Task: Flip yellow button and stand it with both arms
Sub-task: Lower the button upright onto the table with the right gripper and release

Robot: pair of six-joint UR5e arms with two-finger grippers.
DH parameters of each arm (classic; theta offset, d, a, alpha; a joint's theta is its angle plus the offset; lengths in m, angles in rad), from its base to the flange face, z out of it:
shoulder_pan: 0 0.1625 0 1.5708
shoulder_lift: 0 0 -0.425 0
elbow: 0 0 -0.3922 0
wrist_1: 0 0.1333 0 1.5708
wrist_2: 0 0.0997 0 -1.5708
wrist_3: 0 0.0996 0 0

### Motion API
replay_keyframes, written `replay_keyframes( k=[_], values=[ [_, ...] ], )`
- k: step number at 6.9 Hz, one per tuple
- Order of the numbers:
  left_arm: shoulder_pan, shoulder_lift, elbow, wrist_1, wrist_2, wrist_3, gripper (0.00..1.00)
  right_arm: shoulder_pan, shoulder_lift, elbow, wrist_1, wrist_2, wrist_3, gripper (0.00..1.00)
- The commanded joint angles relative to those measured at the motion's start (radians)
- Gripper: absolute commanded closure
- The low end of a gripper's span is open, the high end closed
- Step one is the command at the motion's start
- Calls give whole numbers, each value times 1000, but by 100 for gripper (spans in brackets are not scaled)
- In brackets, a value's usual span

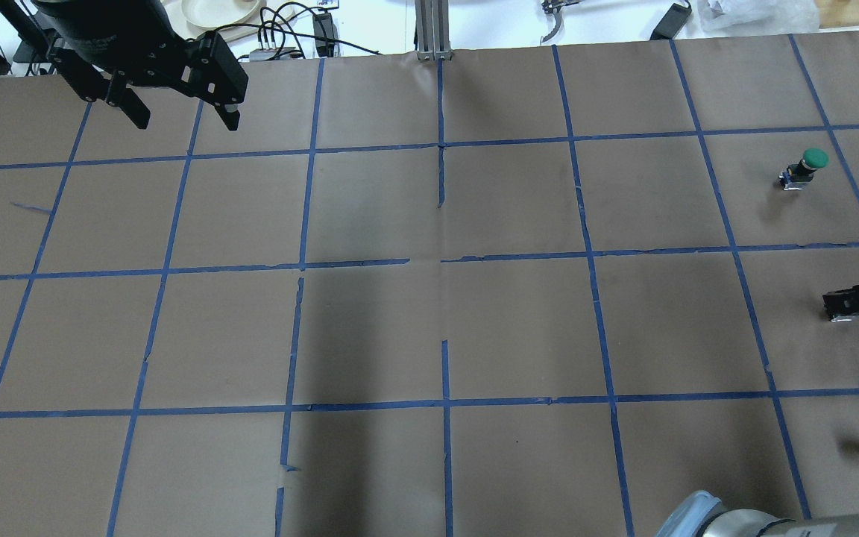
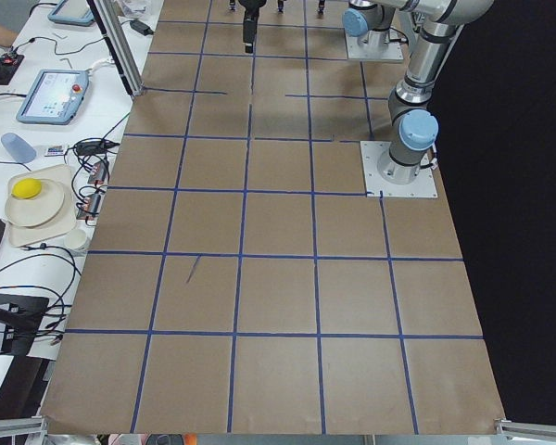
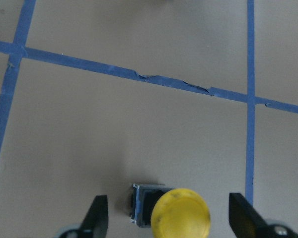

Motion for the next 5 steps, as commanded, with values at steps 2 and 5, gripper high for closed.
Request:
replay_keyframes(
  k=[2,5],
  values=[
    [66,22,-12,-29,-24,4,0,19,-161,-101,400,-50,121,0],
    [70,78,-89,-37,-24,-7,0,221,-226,-396,997,-169,447,0]
  ],
)
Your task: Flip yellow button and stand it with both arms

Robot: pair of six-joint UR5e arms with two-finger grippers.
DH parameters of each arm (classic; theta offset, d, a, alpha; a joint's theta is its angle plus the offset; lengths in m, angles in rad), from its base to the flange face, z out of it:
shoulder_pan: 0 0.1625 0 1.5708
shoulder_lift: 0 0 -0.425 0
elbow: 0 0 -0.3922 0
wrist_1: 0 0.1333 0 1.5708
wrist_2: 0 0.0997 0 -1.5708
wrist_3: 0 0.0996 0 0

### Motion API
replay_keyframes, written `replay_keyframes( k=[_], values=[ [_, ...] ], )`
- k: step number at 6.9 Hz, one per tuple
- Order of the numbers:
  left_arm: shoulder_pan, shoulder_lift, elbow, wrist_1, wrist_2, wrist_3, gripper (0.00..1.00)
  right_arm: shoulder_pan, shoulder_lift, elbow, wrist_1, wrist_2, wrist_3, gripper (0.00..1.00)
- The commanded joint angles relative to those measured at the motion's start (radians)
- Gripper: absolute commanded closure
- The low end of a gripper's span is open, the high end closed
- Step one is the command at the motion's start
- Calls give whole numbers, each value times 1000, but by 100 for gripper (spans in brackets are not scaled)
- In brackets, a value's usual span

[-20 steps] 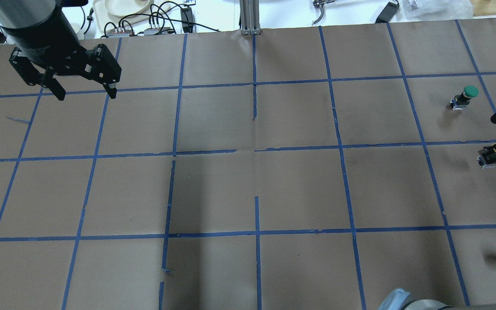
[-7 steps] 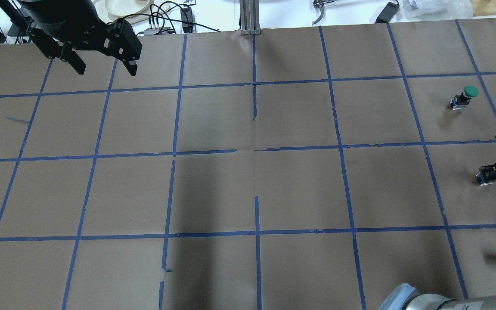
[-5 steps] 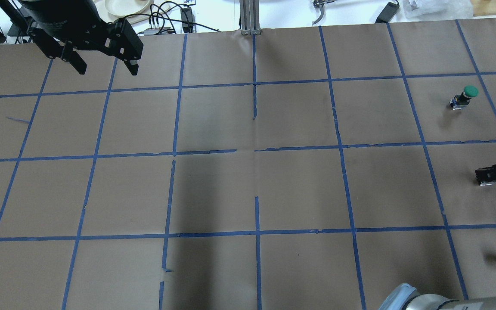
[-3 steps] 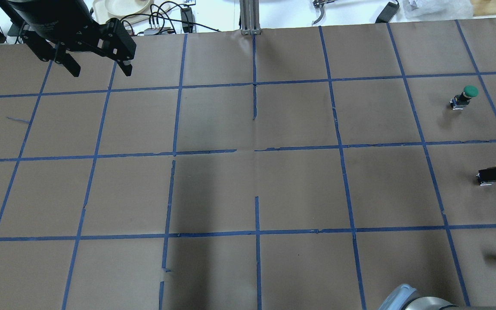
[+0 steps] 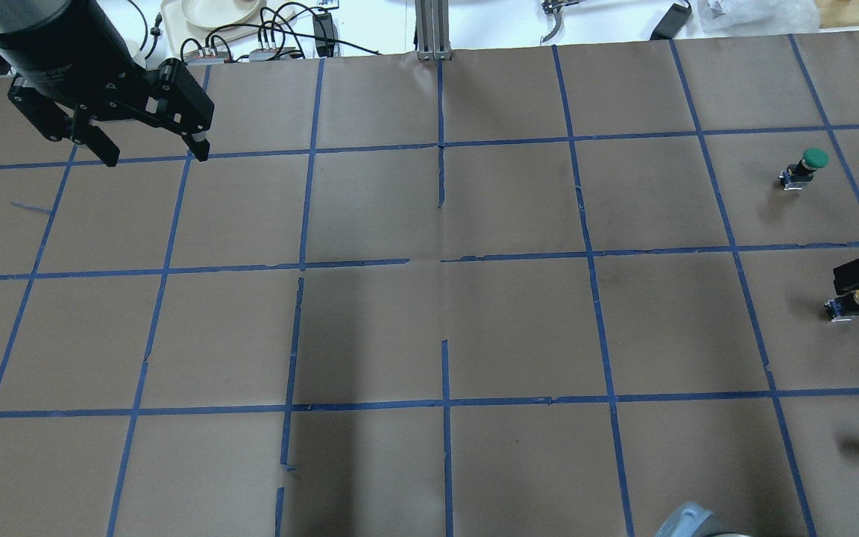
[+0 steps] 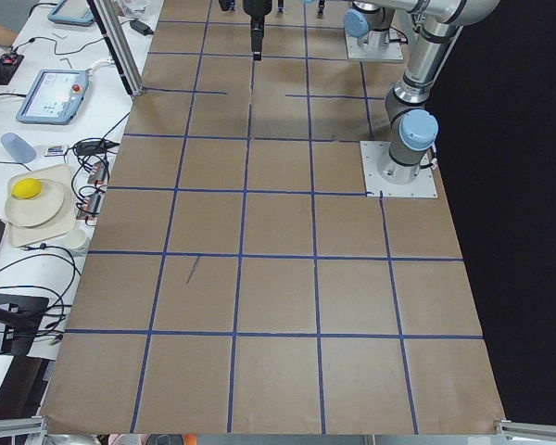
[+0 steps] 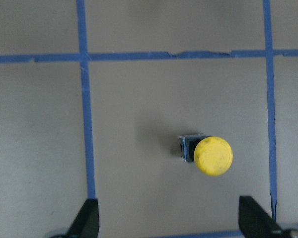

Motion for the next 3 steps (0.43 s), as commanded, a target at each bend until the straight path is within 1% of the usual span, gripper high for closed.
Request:
replay_keyframes(
  k=[1,2,3],
  values=[
    [1,20,-28,26,2,-4,0,210,-12,-212,344,-81,249,0],
    [5,19,-25,29,5,5,0,316,-12,-266,421,-66,413,0],
    [7,19,-22,32,-6,9,0,450,-12,-302,468,-72,509,0]
  ],
)
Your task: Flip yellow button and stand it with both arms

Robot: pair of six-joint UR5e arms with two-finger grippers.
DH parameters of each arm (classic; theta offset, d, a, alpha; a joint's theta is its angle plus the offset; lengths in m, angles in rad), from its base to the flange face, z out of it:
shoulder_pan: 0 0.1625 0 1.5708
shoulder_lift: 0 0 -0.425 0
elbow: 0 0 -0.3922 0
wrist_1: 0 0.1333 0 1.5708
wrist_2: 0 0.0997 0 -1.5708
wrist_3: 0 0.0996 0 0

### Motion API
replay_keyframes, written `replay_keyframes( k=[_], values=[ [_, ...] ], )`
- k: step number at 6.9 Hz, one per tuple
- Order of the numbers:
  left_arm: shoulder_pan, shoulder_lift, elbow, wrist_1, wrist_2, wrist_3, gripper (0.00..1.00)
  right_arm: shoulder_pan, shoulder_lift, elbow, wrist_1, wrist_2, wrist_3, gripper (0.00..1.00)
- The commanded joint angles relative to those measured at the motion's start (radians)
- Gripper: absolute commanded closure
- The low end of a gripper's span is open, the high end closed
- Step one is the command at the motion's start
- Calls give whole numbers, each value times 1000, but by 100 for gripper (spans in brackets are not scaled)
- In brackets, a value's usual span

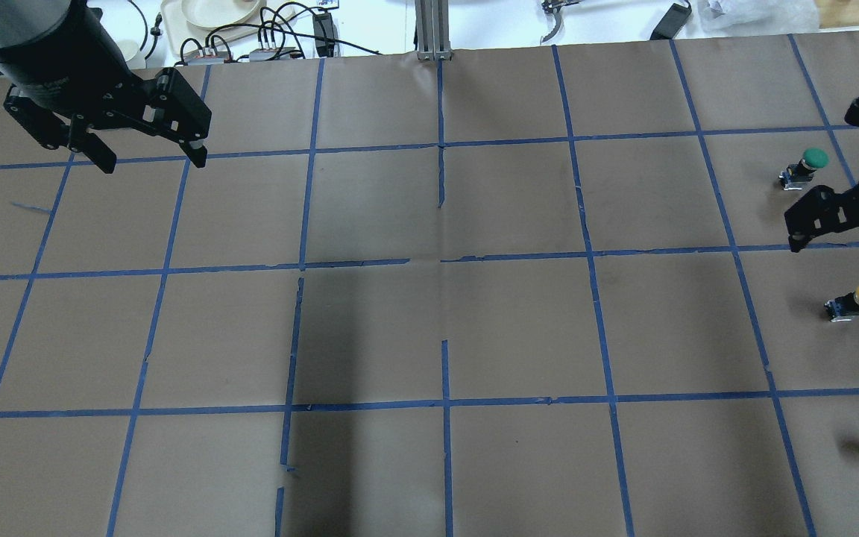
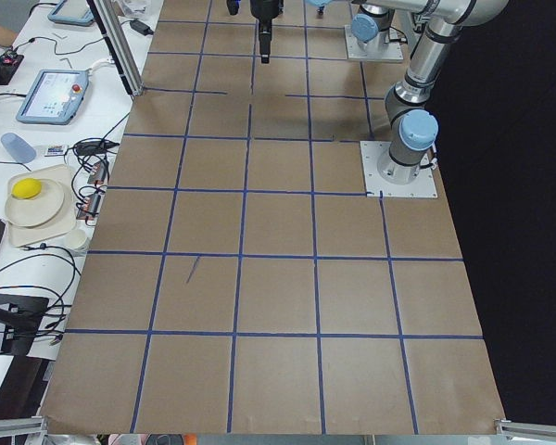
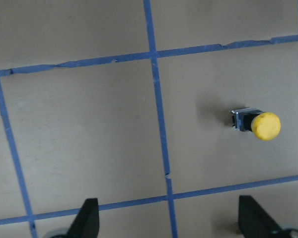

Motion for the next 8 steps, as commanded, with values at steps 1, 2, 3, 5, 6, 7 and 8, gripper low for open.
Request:
replay_keyframes(
  k=[1,2,3,5,6,7,8],
  values=[
    [-5,-1,3,4,6,-4,0,273,-3,-75,97,-12,150,0],
    [-7,-1,0,4,2,-4,0,344,-22,-94,144,-3,233,0],
    [-7,2,-4,4,8,2,0,386,-42,-132,259,40,262,0],
    [1,2,2,7,5,5,0,391,-36,-198,349,102,259,0],
    [1,2,-1,6,5,5,0,388,-34,-194,355,94,248,0],
    [3,2,-3,6,5,5,0,385,-37,-194,358,91,248,0],
    [1,2,-3,6,5,5,0,384,-39,-195,360,89,248,0]
  ],
)
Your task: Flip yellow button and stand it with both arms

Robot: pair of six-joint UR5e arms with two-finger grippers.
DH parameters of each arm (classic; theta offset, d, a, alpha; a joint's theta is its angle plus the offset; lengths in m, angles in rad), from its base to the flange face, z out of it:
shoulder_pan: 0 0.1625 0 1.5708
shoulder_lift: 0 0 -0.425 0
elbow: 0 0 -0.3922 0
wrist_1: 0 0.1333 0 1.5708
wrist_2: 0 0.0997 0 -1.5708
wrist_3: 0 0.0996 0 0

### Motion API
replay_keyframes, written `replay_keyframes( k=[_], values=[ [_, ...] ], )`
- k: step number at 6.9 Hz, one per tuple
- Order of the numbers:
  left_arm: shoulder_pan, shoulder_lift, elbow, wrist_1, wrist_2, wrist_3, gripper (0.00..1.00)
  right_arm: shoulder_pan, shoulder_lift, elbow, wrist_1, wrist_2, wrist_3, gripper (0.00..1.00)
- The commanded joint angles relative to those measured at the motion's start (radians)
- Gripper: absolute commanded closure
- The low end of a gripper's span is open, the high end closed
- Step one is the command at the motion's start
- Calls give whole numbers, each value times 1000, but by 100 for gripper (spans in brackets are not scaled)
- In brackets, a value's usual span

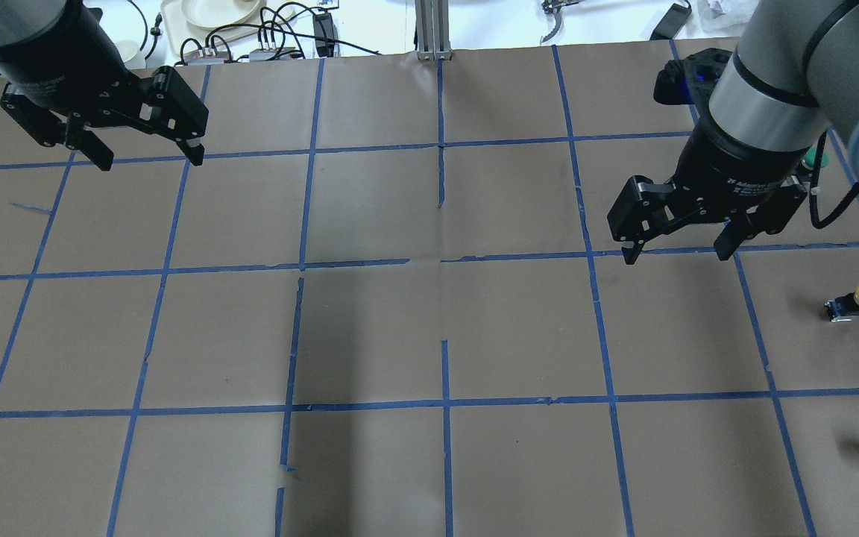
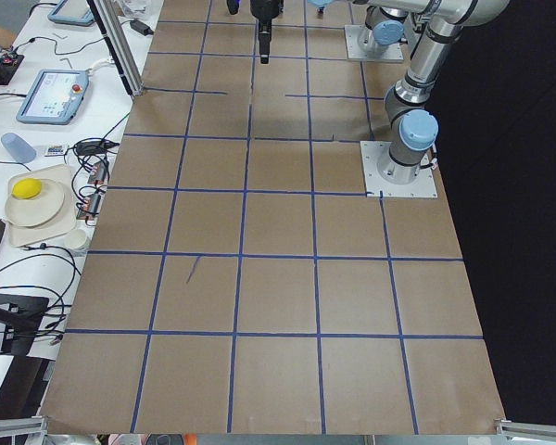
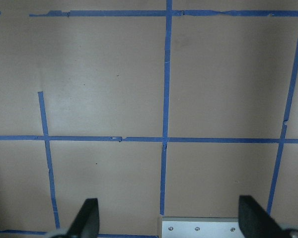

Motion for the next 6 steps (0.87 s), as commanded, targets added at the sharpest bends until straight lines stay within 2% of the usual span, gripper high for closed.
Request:
replay_keyframes(
  k=[1,6],
  values=[
    [-1,0,-1,1,-3,0,0,-4,0,-2,-3,-1,-1,0],
    [1,-2,1,1,-8,-9,0,-4,-2,27,-14,-1,3,0]
  ],
)
